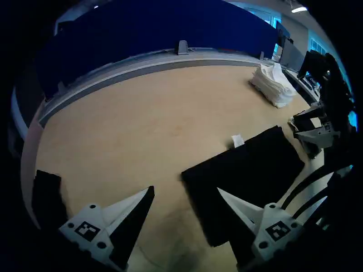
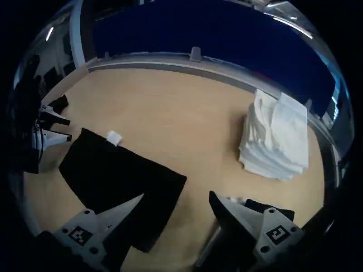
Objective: Fold towel
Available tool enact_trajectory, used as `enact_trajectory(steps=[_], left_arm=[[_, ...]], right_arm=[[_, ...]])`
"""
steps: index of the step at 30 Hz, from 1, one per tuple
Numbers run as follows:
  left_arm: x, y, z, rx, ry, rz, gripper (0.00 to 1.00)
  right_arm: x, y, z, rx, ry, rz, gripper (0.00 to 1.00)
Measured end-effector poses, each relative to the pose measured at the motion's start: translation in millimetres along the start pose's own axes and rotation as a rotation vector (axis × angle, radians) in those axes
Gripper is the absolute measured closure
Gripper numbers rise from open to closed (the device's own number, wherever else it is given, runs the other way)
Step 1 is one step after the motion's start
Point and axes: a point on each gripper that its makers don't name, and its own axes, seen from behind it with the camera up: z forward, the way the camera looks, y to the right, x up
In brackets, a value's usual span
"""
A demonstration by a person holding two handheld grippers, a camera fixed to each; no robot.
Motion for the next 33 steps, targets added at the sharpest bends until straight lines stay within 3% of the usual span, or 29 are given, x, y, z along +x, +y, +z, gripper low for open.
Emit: enact_trajectory(steps=[18,24,33], left_arm=[[-4,-1.9,-18.2,0.006,0.024,-0.023,0.07],[-13,-3.6,-37.3,0.028,0.049,-0.057,0.07],[-43,-8.7,-81.9,0.098,0.095,-0.127,0.07]], right_arm=[[-6,-13,-14.5,0.023,0.004,-0.014,0.0],[-16,-23,-26.6,0.048,-0.002,-0.035,0.0],[-40,-32,-40.3,0.089,-0.035,-0.071,0.0]])
